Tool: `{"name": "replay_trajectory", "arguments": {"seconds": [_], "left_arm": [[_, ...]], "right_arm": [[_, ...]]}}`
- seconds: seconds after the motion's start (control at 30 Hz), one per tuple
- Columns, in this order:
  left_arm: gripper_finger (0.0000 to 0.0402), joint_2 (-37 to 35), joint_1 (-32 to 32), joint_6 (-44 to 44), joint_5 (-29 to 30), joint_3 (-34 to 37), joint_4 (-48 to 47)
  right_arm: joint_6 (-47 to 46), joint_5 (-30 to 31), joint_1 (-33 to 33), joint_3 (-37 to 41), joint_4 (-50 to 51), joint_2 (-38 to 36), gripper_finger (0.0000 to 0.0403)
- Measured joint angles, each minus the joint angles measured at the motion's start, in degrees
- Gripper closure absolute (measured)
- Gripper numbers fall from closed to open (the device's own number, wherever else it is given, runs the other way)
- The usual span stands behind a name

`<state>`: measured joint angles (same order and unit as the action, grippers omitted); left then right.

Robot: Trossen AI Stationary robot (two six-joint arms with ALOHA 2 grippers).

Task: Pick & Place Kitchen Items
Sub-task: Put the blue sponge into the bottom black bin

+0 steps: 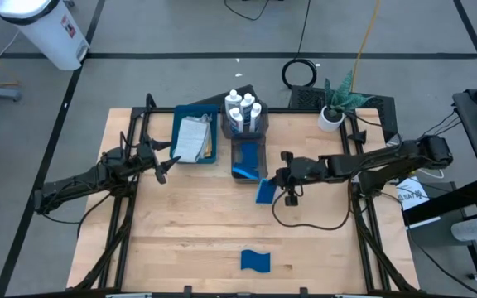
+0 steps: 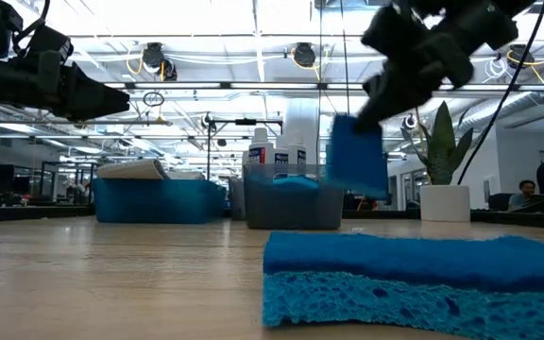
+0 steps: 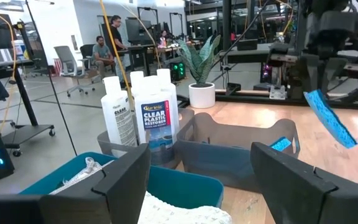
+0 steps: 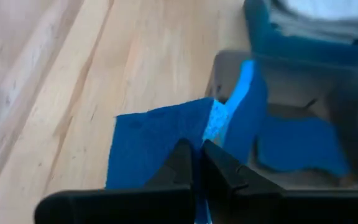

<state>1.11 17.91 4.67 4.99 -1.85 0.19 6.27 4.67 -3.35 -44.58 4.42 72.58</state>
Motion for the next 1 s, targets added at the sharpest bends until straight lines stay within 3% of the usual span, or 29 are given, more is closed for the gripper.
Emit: {"name": "replay_trajectory", "arguments": {"seconds": [0.57, 1.0], "left_arm": [[0.0119, 0.0, 0.0, 0.0, 0.0, 0.0, 0.0], [0.0119, 0.0, 0.0, 0.0, 0.0, 0.0, 0.0]], "right_arm": [[8.2, -0.2, 5.0, -1.4, -7.3, -0.9, 0.0403], [6.5, -0.2, 4.4, -1.4, -10.7, -0.9, 0.0403]]}}
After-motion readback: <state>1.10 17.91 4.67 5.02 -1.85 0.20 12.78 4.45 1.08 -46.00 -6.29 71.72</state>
